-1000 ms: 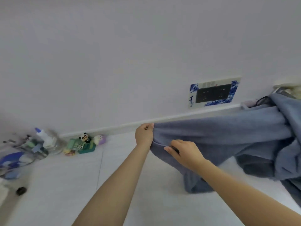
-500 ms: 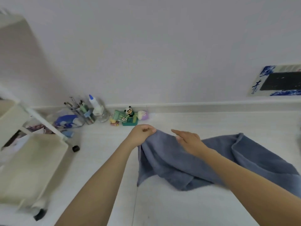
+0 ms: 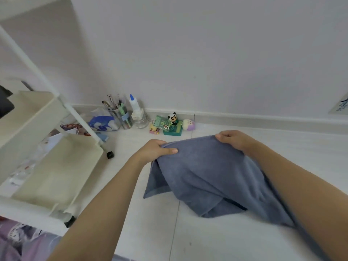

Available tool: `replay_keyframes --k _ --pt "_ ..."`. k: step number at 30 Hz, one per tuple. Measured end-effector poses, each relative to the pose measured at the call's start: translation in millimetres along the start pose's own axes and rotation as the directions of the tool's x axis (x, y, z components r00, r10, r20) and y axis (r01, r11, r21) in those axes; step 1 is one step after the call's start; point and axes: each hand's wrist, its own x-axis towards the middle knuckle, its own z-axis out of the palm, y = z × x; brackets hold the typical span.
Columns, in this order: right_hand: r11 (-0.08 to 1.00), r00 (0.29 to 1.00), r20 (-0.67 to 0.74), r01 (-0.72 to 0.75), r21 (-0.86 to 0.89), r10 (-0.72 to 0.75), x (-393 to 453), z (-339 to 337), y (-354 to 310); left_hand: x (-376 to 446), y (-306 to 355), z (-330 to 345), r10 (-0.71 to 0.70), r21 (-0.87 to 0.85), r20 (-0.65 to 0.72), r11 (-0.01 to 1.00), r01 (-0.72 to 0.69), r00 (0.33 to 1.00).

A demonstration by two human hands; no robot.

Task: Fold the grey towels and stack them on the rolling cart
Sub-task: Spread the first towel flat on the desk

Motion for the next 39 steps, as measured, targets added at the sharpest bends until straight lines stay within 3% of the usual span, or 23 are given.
replay_keyframes --k 5,11,15,19,22,27,31,35,39 --pt "0.961 0.973 -0.228 0.096 0.261 -0.036 -18.2 -32.6 -42.4 -2.6 14.3 -13.2 0.009 -0.122 -0.062 0.992 -0.017 0.998" --pt "0.976 0.872 -0.480 0.177 0.127 -0.095 -58.2 -61.7 -68.5 -21.6 60.0 -17.8 0.151 -0.123 -0.053 0.980 -0.156 0.987" --pt "0.976 0.824 -0.546 0.212 0.052 -0.150 -84.1 -80.9 -86.9 -42.0 100.0 -18.7 0.255 -0.068 -0.087 0.963 -0.261 0.963" --pt "0.978 0.860 -0.484 0.204 0.036 -0.161 -121.7 -101.9 -108.5 -79.7 138.4 -32.1 0.334 0.035 -0.070 0.942 -0.333 0.940" --pt "0.982 0.917 -0.371 0.179 0.053 -0.147 -147.7 -111.5 -121.9 -109.8 158.9 -51.3 0.335 0.070 0.057 0.939 -0.338 0.941" --pt "0.976 0.972 -0.195 0.158 0.147 -0.128 -177.4 -119.4 -132.9 -141.2 175.9 -79.7 0.291 0.158 0.237 0.930 -0.333 0.927" --pt "0.980 0.994 -0.089 0.081 0.182 -0.065 -170.4 -110.9 -128.1 -137.6 167.3 -86.5 0.184 0.195 0.265 0.951 -0.239 0.947" --pt "0.999 0.995 -0.093 -0.036 0.008 0.037 -122.4 -85.8 -97.1 -97.4 136.2 -78.9 -0.039 0.518 0.183 0.853 -0.063 0.982" --pt "0.940 0.984 -0.175 -0.085 -0.332 0.027 -48.8 -47.9 -47.4 -20.8 71.9 -56.9 -0.067 0.668 0.040 0.744 0.023 0.997"
